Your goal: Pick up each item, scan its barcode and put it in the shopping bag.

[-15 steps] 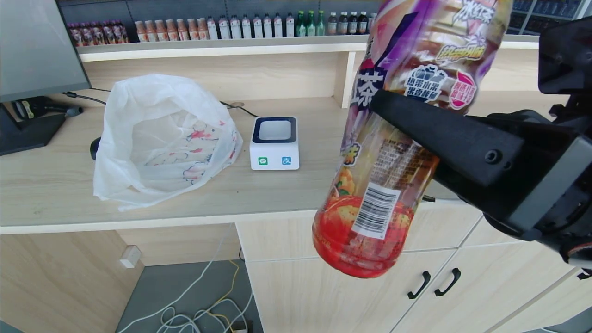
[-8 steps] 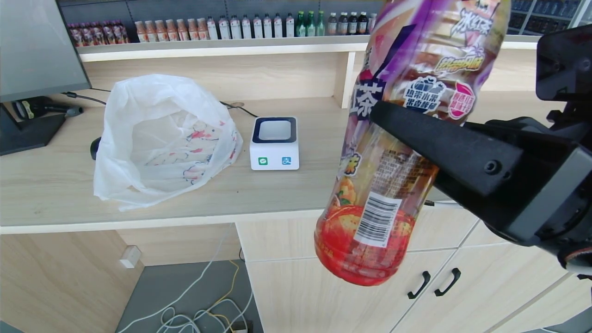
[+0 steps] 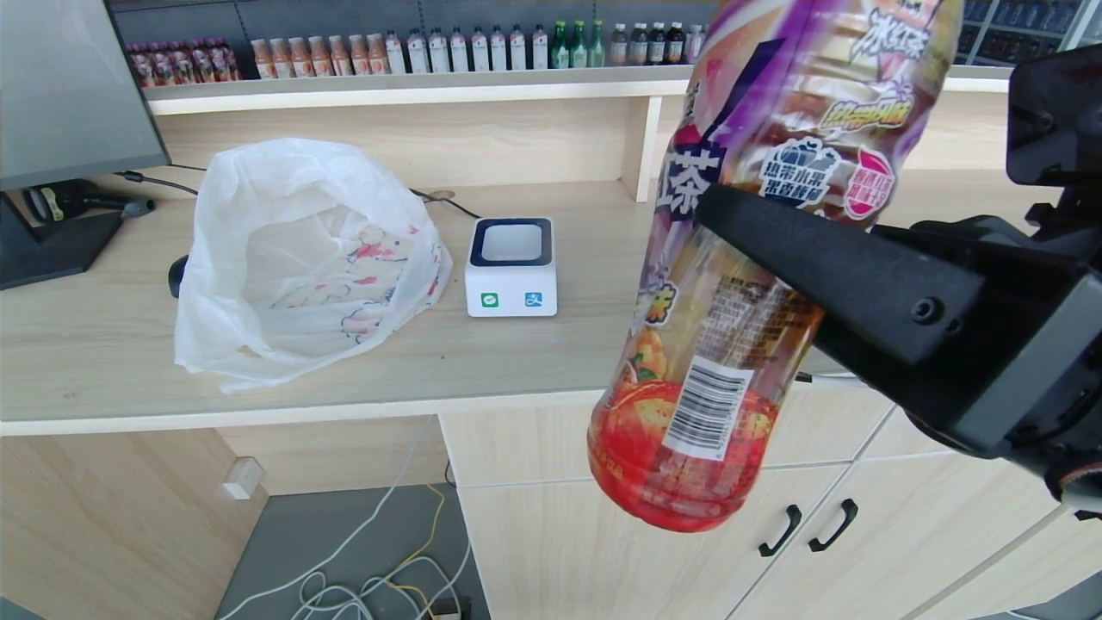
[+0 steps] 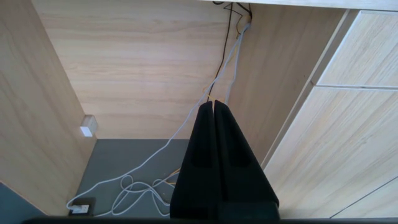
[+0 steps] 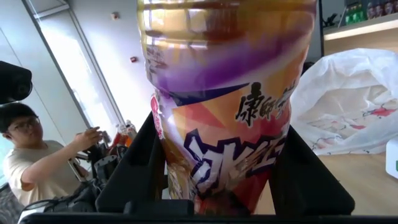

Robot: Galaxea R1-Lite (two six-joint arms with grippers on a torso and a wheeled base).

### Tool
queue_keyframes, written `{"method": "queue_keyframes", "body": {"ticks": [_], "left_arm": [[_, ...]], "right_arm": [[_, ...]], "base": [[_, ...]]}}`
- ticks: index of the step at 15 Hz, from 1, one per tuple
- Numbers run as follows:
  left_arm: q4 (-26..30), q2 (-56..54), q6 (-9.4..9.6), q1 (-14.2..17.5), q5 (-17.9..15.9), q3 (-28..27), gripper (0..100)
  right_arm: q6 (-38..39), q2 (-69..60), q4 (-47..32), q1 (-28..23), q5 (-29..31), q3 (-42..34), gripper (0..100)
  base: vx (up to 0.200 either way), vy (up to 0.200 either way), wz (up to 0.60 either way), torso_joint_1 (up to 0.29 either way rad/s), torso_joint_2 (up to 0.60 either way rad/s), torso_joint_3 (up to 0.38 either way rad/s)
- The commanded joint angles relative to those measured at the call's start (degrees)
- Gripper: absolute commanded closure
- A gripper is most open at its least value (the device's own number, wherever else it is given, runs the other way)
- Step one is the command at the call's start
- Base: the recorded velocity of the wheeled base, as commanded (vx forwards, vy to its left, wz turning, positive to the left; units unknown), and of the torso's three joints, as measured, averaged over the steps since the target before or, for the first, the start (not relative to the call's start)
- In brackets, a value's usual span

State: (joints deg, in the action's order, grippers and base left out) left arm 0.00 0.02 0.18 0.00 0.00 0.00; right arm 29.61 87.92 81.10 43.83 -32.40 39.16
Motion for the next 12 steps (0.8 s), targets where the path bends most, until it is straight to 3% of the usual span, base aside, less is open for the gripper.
{"method": "queue_keyframes", "body": {"ticks": [1, 9, 11, 12], "left_arm": [[0.0, -0.02, -0.01, 0.0, 0.0, 0.0, 100], [0.0, -0.02, -0.01, 0.0, 0.0, 0.0, 100], [0.0, -0.02, -0.01, 0.0, 0.0, 0.0, 100], [0.0, -0.02, -0.01, 0.0, 0.0, 0.0, 100]], "right_arm": [[0.01, 0.15, 0.02, 0.03, -0.03, -0.04, 100], [-5.35, -0.64, -2.97, -0.14, 0.85, 0.31, 100], [-13.18, -0.47, -7.54, -2.34, 9.38, 0.75, 100], [-15.81, -1.08, -10.79, -2.6, 17.02, 0.83, 100]], "base": [[0.0, 0.0, 0.0, 0.0, 0.0, 0.0], [0.0, 0.0, 0.0, 0.0, 0.0, 0.0], [0.0, 0.0, 0.0, 0.0, 0.0, 0.0], [0.0, 0.0, 0.0, 0.0, 0.0, 0.0]]}}
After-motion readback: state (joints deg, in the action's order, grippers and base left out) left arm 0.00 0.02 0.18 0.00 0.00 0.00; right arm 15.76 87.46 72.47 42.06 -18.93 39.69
